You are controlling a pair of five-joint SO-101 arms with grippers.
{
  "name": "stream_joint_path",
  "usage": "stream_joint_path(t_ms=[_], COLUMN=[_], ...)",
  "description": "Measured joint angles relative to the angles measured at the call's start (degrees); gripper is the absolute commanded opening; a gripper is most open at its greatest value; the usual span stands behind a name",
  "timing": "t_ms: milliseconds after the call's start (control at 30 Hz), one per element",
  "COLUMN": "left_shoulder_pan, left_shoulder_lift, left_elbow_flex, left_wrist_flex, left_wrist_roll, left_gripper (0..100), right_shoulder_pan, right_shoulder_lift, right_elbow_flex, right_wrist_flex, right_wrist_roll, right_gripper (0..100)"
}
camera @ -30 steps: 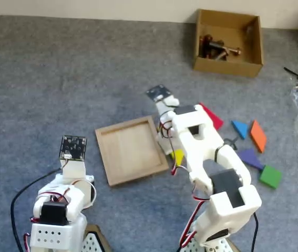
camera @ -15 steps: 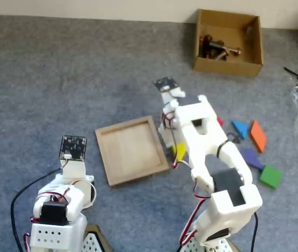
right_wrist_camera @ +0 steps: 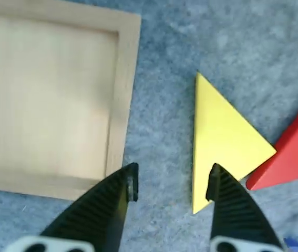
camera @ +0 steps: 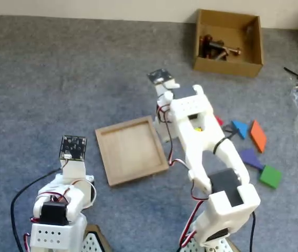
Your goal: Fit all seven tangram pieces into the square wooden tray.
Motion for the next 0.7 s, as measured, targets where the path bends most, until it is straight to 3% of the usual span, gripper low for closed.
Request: stream_joint_path(t_ms=[233, 700], left_shoulder_pan=[0.0, 0.0], left_shoulder_lift=[0.0, 0.0], left_elbow_flex=[0.0, 0.0], left_wrist_flex=[0.0, 0.0], left_wrist_roll=[0.0, 0.0], left_gripper=[1, 1], right_shoulder_pan=[2.5, 11.4], right_shoulder_lift=[0.0, -6.1], right_elbow_flex=[0.0, 3.6], right_wrist_flex=[-1.0, 0.2], right_wrist_roll=[7.6, 13.5], right_gripper=[27.7, 27.8])
